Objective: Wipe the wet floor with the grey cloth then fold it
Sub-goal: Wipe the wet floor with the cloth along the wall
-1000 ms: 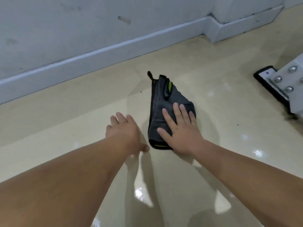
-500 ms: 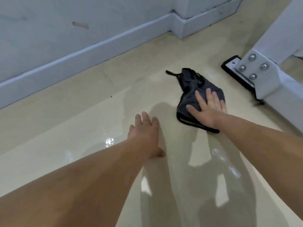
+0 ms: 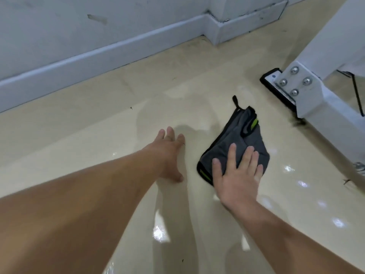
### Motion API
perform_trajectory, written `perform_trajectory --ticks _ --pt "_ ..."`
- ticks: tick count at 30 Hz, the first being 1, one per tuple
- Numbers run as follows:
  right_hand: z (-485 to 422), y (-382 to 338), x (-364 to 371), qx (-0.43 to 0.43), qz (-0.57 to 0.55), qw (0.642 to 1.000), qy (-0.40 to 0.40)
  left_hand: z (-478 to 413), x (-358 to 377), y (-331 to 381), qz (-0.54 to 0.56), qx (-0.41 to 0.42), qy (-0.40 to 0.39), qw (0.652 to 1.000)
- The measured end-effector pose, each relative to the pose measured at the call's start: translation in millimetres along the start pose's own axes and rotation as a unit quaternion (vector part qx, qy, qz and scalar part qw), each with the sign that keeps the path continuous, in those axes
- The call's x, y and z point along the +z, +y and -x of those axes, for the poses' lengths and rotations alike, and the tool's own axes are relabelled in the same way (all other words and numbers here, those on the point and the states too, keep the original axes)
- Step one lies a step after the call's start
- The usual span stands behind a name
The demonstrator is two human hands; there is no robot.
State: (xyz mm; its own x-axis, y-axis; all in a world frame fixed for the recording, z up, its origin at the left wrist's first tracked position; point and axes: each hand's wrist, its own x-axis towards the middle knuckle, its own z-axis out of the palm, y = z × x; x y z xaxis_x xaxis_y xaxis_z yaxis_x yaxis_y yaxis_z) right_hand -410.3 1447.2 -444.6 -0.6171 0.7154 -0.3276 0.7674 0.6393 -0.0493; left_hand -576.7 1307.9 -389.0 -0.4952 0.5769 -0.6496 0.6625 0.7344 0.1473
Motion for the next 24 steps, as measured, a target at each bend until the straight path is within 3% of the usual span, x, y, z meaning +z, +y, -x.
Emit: perform_trajectory --ticks 5,8,10,14,17,20,24 --pt "67 -3 27 -0.156 0.001 0.987 0.033 30 34 14 -0.074 0.040 0.091 0.992" --pt "49 32 11 -0.224 0.013 0.974 -0.023 39 67 34 -0.077 0.078 0.121 0.987" --pt "24 56 -7 -0.184 0.022 0.982 -0.041 46 72 49 -0.046 0.084 0.097 0.991" --pt "-7 97 -27 0.015 0.000 0.996 -0.090 59 68 78 -0.027 0.096 0.093 0.991" --pt "8 105 -22 0.112 -0.029 0.989 -0.090 65 73 85 -0.019 0.104 0.081 0.991" --pt "47 82 -2 0.137 -0.052 0.988 -0.045 76 77 78 -0.022 0.107 0.078 0.991" --pt "106 31 39 0.098 -0.064 0.992 0.047 92 89 38 -0.026 0.094 0.074 0.993"
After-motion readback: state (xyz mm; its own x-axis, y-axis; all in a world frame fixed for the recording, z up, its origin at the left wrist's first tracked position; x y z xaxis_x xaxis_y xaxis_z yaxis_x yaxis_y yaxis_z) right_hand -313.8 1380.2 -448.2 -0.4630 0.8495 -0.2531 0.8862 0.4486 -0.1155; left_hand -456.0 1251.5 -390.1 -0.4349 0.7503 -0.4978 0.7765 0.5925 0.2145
